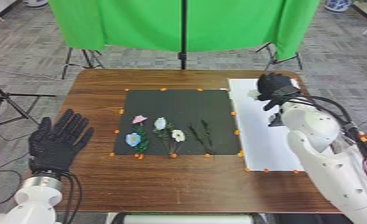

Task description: Arrange flowers

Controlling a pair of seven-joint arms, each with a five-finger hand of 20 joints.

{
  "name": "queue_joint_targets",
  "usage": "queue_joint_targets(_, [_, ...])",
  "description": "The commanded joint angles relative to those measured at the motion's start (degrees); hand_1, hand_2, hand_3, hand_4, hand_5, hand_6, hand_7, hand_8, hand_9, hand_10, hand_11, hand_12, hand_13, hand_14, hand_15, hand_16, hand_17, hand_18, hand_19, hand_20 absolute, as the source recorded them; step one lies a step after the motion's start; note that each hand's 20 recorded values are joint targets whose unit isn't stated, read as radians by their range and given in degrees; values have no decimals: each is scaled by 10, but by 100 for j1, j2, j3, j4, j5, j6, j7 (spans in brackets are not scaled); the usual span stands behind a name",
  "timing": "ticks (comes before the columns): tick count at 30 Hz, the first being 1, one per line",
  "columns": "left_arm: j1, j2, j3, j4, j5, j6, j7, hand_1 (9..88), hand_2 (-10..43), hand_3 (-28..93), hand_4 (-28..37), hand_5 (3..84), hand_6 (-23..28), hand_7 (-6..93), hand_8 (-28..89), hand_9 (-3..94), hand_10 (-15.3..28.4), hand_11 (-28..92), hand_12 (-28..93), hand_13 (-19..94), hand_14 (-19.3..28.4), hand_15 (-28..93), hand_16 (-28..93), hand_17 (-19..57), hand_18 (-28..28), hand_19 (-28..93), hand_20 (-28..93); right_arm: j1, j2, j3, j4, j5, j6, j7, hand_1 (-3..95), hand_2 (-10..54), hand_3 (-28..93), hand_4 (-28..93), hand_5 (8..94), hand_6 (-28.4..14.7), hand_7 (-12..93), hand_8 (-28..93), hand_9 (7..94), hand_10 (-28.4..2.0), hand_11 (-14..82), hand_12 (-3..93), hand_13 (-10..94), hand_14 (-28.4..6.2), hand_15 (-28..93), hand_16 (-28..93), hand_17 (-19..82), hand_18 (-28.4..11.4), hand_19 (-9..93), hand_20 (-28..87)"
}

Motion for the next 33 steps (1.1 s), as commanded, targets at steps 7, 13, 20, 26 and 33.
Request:
queue_joint_targets(7, [-76,-18,50,99,-116,184,51,278,100,761,-283,457,96,188,-110,387,164,245,110,282,170,438,-73,-70,163,388,136,359,-1364,-925,31,-1165,-814,-1732,636,-95,677,-283,696,0,486,19,784,-91,216,481,693,-49,476,445,355,-202,824,424])
queue_joint_targets(13, [-4,-16,-33,63,-113,207,101,276,102,762,-283,459,96,188,-111,388,163,245,110,283,170,440,-73,-70,163,388,136,183,-1254,-994,-162,-1433,-956,-1712,636,-95,678,-283,696,1,490,10,787,-92,212,479,694,-48,473,447,351,-203,825,430])
queue_joint_targets(20, [2,-48,-31,92,-107,168,46,274,103,764,-283,459,96,188,-111,389,163,245,110,284,169,440,-74,-70,163,387,136,61,-1201,-1108,-155,-1739,-605,-1581,634,-95,681,-283,698,1,491,1,785,-95,198,473,662,-54,470,457,339,-203,826,439])
queue_joint_targets(26, [20,-54,-35,76,-139,214,19,273,103,765,-283,458,96,188,-111,387,164,244,109,281,170,439,-73,-70,162,387,136,124,-1242,-1105,-59,-1829,-445,-1478,632,-95,685,-283,696,3,493,2,781,-95,188,470,635,-60,481,456,323,-204,824,451])
queue_joint_targets(33, [64,-64,-143,70,-253,245,7,271,103,767,-283,458,96,188,-111,385,163,245,110,278,170,438,-73,-71,162,387,137,190,-1254,-1021,3,-1964,-585,-1468,630,-95,687,-283,696,6,494,1,778,-92,177,460,613,-62,486,452,307,-202,816,458])
